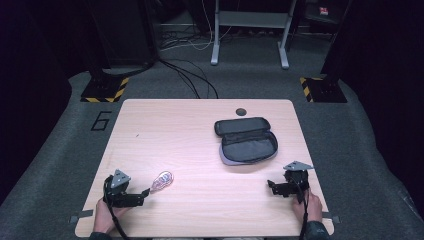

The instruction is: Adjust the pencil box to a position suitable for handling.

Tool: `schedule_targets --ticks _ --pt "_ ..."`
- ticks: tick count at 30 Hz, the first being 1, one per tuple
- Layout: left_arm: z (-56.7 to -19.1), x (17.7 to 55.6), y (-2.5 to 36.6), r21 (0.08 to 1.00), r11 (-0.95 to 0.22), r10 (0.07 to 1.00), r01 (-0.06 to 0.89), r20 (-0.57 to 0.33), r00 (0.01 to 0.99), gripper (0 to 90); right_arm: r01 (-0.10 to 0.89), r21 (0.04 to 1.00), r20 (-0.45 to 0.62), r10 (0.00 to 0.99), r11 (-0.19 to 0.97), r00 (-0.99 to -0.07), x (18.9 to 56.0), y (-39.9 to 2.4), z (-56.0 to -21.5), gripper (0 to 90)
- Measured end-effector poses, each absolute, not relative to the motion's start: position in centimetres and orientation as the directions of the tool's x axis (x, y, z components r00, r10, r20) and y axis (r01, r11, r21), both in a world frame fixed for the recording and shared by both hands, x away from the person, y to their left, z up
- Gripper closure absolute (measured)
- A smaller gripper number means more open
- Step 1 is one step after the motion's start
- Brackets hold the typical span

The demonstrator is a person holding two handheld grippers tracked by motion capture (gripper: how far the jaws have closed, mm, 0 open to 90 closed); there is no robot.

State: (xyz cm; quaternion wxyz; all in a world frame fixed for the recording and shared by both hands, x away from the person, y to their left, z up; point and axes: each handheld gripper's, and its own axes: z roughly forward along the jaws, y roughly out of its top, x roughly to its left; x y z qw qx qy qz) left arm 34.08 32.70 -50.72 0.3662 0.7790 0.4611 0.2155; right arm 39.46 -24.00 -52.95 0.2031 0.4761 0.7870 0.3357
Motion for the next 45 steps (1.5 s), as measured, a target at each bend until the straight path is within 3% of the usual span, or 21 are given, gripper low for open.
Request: schedule_targets --ticks 20,40,45 --pt "-51.2 36.3 28.6 0.769 -0.382 0.807 0.512 0.008 0.59 9.3 0.612 0.722 -0.001 0.885 0.323 -0.465 39.5 -24.0 -53.0 0.0" --pt "-52.1 36.9 27.4 0.753 -0.401 0.802 0.522 0.014 0.597 48.4 0.612 0.722 -0.001 0.885 0.322 -0.465 39.5 -24.0 -53.0 0.0" --pt "-52.3 36.9 27.4 0.747 -0.392 0.808 0.537 0.0 0.59 48.3 0.614 0.722 0.001 0.886 0.321 -0.464 39.5 -24.0 -53.0 0.0"
